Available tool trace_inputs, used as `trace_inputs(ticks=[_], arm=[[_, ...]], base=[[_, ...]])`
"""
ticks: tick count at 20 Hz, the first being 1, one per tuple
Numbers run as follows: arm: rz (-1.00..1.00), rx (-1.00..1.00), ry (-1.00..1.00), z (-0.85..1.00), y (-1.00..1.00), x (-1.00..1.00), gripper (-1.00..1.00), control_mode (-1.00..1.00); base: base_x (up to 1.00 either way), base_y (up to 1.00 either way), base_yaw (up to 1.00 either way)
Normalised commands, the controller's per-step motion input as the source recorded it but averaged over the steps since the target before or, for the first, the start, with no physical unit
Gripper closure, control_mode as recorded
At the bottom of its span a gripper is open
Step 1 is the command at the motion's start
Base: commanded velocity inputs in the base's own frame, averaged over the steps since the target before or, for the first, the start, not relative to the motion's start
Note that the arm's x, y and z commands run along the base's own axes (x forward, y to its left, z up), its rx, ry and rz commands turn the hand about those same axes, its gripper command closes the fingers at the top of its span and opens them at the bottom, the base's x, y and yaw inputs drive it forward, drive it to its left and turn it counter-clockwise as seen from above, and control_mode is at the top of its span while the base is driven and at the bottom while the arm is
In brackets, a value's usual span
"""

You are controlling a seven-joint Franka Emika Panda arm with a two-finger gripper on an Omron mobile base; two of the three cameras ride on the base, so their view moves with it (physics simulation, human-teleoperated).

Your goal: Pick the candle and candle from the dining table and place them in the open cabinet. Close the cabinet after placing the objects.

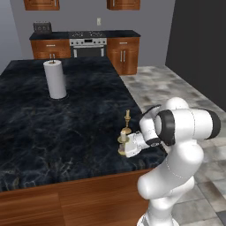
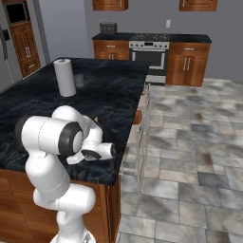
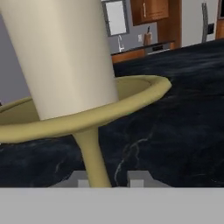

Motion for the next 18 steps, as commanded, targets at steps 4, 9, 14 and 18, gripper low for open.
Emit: trace_inputs(ticks=[4,9,14,18], arm=[[0.0,0.13,-0.09,0.08,-0.02,-0.19,1.0,-1.0],[-0.03,0.14,-0.08,0.68,-0.19,-0.67,1.0,-1.0],[-0.01,0.08,-0.01,0.99,-0.19,-0.73,1.0,-1.0],[0.0,0.05,0.02,1.0,-0.13,-0.59,1.0,-1.0]], base=[[0.0,0.0,0.0],[0.0,0.0,0.0],[0.0,0.0,0.0],[0.0,0.0,0.0]])
